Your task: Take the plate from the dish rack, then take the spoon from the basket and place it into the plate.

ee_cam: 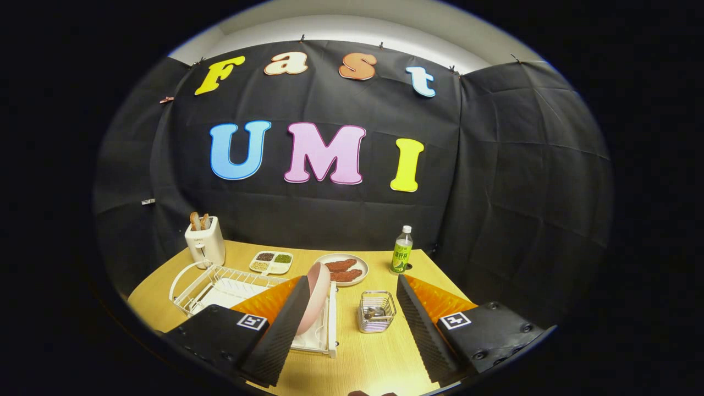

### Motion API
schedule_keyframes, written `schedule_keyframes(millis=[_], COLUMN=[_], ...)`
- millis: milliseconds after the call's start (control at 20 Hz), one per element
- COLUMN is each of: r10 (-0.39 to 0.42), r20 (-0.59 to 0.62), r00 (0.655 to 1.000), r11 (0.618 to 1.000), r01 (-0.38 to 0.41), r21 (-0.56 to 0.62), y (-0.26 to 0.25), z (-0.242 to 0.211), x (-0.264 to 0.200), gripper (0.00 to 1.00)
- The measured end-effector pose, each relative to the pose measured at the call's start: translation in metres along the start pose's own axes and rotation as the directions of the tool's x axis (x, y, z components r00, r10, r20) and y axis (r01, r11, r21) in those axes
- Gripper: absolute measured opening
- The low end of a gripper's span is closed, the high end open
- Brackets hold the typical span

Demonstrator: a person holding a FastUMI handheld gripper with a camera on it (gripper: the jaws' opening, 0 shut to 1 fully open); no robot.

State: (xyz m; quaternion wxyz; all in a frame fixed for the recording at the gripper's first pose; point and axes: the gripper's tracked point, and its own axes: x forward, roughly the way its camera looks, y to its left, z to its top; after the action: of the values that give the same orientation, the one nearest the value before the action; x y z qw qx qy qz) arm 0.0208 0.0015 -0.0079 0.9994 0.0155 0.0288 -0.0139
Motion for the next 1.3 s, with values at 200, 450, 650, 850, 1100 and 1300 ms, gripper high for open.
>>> schedule_keyframes(millis=[200, 450, 650, 850, 1100, 1300], r10=[0.000, 0.040, 0.085, 0.066, -0.020, -0.079], r20=[-0.018, -0.083, -0.186, -0.279, -0.401, -0.468], r00=[1.000, 0.996, 0.979, 0.958, 0.916, 0.880], r11=[1.000, 0.999, 0.996, 0.997, 0.999, 0.995], r01=[0.000, -0.041, -0.086, -0.074, -0.001, 0.097], r21=[0.001, -0.010, 0.001, -0.018, -0.052, 0.015], y=[0.001, 0.022, 0.043, 0.049, 0.042, 0.038], z=[0.000, 0.004, -0.009, -0.030, -0.067, -0.085], x=[0.009, 0.032, 0.063, 0.097, 0.135, 0.151], gripper=[0.97, 0.98, 0.98, 0.97, 0.91, 0.70])
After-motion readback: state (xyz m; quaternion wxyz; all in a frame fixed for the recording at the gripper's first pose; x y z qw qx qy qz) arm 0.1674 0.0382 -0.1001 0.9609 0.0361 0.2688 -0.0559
